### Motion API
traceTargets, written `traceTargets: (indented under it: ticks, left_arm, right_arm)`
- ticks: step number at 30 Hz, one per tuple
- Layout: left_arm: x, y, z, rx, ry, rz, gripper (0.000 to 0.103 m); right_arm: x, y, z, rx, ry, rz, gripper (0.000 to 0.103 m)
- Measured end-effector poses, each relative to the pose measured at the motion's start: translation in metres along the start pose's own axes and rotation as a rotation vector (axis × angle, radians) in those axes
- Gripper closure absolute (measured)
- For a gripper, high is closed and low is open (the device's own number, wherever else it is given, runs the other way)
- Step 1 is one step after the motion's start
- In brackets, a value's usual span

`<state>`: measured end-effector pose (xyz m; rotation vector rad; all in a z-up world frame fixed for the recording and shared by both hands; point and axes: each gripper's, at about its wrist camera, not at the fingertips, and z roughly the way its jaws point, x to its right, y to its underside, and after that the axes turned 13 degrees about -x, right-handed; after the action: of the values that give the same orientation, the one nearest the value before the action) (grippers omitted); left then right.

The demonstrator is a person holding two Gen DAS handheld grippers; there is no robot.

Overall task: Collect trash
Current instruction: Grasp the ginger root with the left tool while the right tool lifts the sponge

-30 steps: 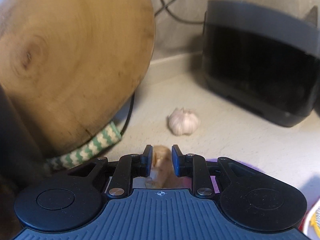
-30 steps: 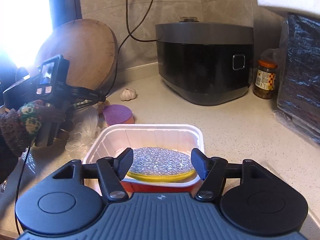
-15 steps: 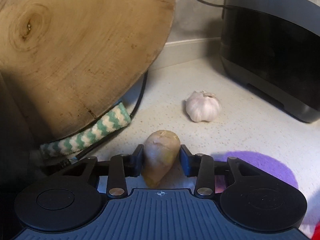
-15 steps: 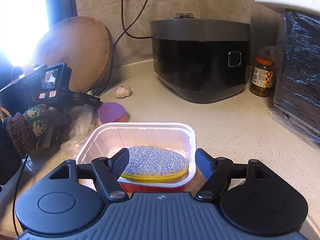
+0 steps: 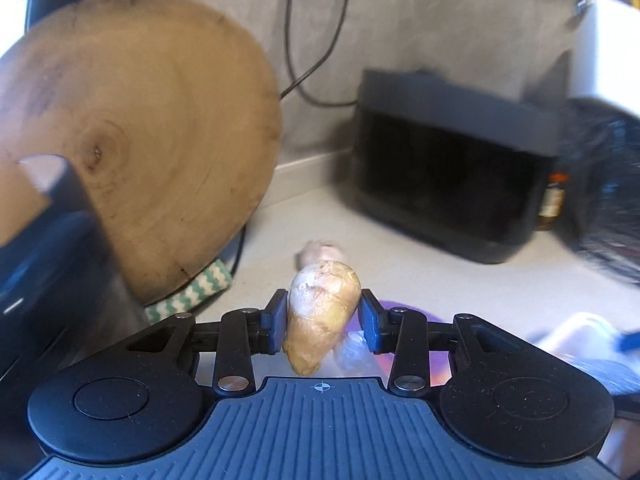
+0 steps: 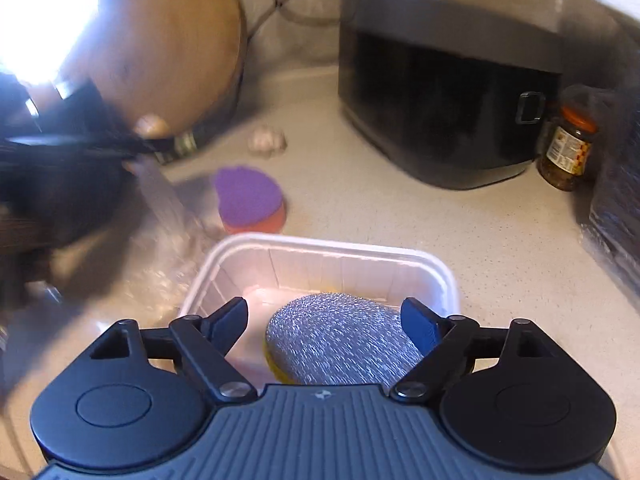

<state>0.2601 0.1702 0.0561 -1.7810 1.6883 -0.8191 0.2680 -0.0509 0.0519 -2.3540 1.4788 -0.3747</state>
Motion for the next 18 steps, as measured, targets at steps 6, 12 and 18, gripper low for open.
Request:
traceTargets:
  ticks: [6,12,18]
  left_arm:
    - [0.008,0.031,-0.056,0.070,0.052,0.057,0.060]
    - [-0.007,0.037,-0.103,0.185,0.036,0.027,0.060]
    - [-0.013,0.049,-0.123,0.160,0.091,0.002,0.060]
  right_arm:
    - [-0.021,-0.011,0.041,-0.141,0.194,-0.046,0.022]
    - [-0.027,-0.009,0.018,-0.068,0.269,-0.054,0.079]
    - [-0.026,-0.016,-0.037,0.059,0.128,0.037,0.085]
